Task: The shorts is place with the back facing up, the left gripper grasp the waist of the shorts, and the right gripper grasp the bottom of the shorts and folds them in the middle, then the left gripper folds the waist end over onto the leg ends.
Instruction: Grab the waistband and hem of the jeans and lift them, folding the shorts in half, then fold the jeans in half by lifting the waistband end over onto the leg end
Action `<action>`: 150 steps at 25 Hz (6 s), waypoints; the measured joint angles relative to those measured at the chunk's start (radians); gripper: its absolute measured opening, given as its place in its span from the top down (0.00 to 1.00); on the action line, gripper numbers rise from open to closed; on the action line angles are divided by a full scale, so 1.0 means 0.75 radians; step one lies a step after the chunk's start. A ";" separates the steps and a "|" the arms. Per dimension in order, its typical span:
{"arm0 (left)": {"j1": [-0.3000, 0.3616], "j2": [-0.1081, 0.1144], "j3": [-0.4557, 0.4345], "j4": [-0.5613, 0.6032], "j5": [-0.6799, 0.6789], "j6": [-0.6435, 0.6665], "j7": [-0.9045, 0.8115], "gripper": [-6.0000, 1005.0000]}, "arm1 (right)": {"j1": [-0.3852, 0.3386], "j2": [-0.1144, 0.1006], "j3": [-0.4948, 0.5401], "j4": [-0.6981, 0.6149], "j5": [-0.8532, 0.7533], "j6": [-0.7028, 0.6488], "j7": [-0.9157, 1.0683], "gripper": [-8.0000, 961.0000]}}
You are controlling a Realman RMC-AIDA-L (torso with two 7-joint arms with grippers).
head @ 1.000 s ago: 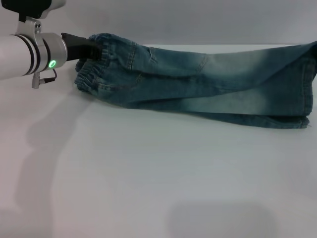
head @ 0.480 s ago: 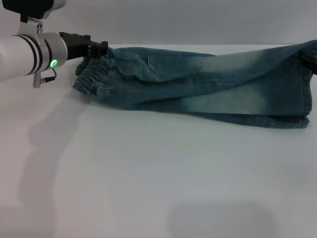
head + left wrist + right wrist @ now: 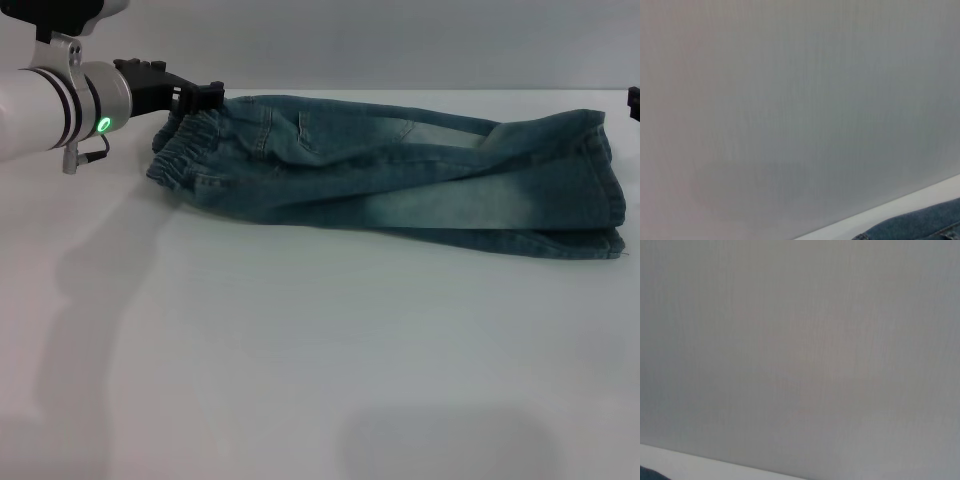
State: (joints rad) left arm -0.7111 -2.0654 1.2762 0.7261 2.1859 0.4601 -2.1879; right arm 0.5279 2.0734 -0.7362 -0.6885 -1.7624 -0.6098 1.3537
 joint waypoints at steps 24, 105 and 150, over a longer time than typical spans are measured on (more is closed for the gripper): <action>0.014 0.099 -0.364 0.096 0.138 0.568 -0.096 0.16 | -0.024 -0.001 -0.008 -0.023 0.090 -0.038 -0.009 0.39; -0.068 0.029 -0.353 0.043 0.381 0.571 -0.263 0.91 | -0.017 -0.003 -0.005 0.001 0.104 -0.068 -0.042 0.39; -0.179 0.008 -0.143 0.665 0.260 0.770 -0.284 0.92 | 0.367 0.007 -0.480 0.346 0.100 0.199 -0.026 0.39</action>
State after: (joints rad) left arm -0.8451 -2.0596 1.1689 1.2250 2.3806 1.0378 -2.4011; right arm 0.8031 2.0786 -1.0960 -0.4287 -1.6873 -0.4605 1.3340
